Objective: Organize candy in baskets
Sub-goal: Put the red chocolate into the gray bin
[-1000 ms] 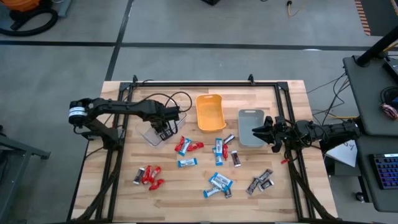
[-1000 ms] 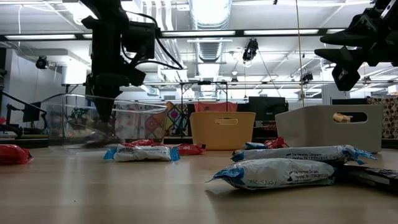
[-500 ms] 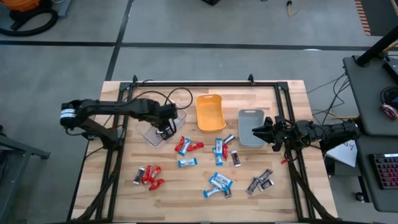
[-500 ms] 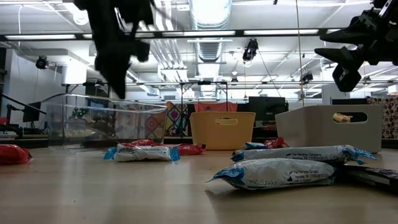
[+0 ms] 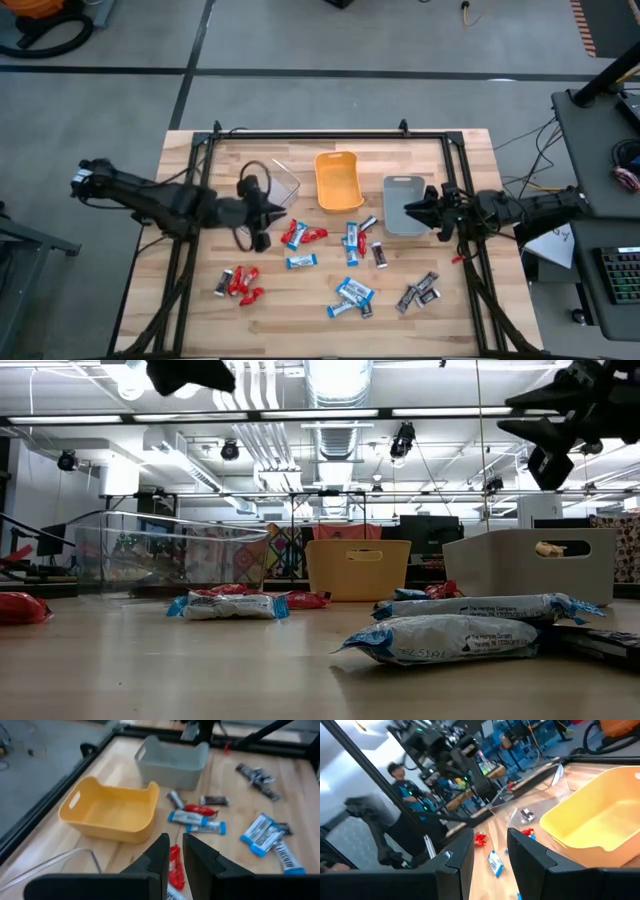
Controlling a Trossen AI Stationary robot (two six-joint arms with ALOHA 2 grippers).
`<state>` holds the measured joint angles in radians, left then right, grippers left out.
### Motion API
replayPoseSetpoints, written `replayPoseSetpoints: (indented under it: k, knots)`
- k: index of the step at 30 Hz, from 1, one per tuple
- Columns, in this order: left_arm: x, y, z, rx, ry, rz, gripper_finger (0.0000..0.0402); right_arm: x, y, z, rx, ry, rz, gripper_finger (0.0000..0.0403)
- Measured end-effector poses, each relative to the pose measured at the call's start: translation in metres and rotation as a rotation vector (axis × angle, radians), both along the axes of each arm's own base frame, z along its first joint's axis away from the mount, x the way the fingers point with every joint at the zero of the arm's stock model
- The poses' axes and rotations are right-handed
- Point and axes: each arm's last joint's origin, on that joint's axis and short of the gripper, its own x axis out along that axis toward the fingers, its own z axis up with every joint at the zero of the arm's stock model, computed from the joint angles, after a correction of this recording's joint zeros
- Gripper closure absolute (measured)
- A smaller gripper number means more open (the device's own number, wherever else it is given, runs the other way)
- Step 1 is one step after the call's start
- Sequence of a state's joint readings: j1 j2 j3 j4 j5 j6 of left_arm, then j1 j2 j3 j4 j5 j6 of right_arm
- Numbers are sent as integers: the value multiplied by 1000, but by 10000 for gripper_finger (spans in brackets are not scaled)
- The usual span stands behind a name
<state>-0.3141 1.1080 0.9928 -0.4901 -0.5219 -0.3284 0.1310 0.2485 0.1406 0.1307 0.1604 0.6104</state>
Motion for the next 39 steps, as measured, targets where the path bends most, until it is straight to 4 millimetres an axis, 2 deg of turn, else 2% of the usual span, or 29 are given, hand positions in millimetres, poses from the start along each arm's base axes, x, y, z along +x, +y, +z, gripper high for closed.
replayPoseSetpoints:
  k: [9, 16, 19, 22, 29, 39]
  knots:
    - [-5, -47, -12, 50, -26, 8, 364, 41, 4, 15, -9, 401, -58, 294]
    - [2, -77, -36, 137, 79, -122, 364, 71, 9, 29, -92, 706, -33, 294]
    - [6, -86, -46, 152, 123, -177, 365, 86, 11, 38, -140, 777, -1, 294]
    - [9, -91, -52, 156, 136, -193, 365, 97, 14, 37, -189, 894, 57, 294]
    - [12, -93, -56, 147, 140, -180, 365, 121, 18, 44, -335, 983, 172, 294]
    - [12, -91, -55, 178, 105, -98, 365, 145, 23, 46, -577, 970, 359, 294]
